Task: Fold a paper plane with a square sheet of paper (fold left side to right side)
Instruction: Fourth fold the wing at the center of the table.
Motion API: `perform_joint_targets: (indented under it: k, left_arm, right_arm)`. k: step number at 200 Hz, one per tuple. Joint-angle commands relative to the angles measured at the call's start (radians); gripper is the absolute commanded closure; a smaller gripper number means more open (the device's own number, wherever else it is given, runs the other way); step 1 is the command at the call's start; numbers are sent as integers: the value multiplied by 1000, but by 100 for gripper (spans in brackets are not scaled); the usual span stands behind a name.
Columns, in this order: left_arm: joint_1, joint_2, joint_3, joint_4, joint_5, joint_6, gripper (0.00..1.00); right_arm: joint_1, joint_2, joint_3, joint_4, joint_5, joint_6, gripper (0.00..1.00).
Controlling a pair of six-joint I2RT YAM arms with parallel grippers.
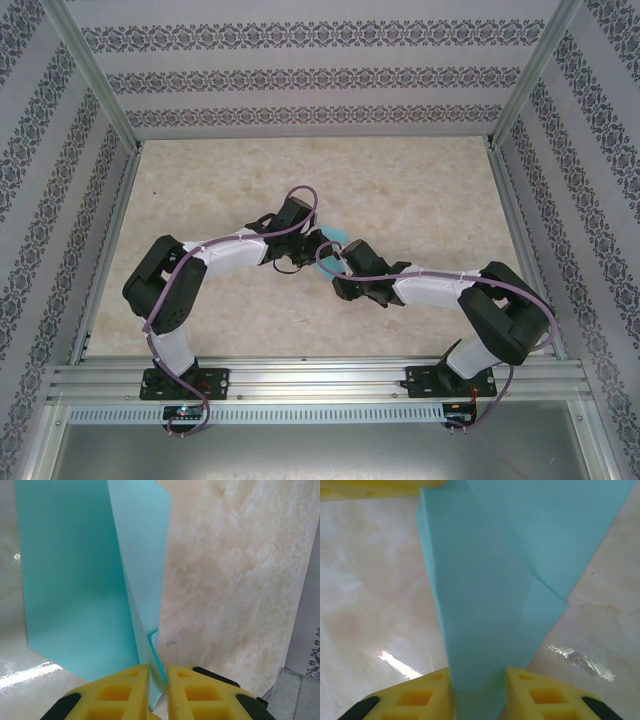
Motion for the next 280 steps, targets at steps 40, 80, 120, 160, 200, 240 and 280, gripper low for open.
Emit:
perform_joint_targets:
  k: [40,80,120,160,200,240,280]
  left_arm:
    - [-4,-21,50,-44,-17,22,77]
    - [12,-62,50,-78,-24,43,72]
    - [49,-97,21,-114,-38,59,66]
    - [92,-141,-19,-117,-39,73,60]
    - [97,-108,-74,-25,6,38,62]
    - [79,-38,-73,43,48,15,64]
    - [54,31,-31,62,59,3,64]
  right_arm:
    - [7,23,13,27,21,12,75]
    - [1,37,7,45,-2,20,77]
    - [1,43,3,56,-7,26,78]
    - [-3,40,0,55,-10,28,79]
    - [-29,31,-24,92,-61,45,81]
    - [-73,23,-51,140,-142,60,84]
    - [-109,28,-71,176,-197,73,86]
